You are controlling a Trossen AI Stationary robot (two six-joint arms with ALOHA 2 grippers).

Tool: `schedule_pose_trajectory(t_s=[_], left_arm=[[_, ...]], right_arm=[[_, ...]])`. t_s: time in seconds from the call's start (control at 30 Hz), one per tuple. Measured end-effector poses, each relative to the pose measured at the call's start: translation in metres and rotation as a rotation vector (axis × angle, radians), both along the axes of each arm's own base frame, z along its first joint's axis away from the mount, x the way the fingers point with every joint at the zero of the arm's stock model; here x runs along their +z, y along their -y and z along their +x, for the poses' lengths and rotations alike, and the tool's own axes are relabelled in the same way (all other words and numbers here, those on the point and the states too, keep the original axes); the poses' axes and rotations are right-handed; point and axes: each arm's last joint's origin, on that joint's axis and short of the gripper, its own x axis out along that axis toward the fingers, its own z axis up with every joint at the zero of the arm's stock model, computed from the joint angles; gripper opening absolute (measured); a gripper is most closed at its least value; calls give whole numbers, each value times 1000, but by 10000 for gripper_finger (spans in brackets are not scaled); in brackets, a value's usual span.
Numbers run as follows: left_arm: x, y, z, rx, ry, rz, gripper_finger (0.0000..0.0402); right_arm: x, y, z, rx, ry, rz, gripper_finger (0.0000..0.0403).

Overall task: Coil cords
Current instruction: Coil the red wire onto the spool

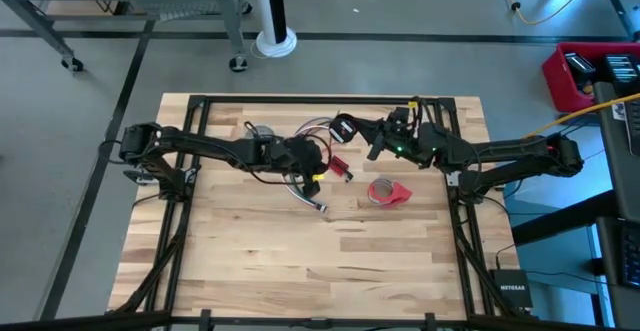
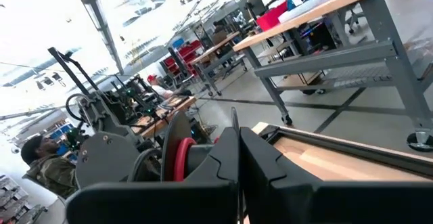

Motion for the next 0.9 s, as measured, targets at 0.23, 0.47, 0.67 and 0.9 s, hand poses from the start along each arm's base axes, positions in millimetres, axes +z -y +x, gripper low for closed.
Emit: schedule_pose_trajectory(t_s=[0.23,0.47,0.67,0.9], left_arm=[[4,4,5,-8,65,2,4],[8,2,7,26,132,-48,2],[10,3,8,43,162,-109,1],[10,12,9,-28,168,-186,0]], right_arm=[[-1,2,-1,-93,-4,11,1],[-4,4,1,-137,-13,18,1],[-19,5,15,-138,-55,41,1],[-34,6,29,-148,-86,43,1]])
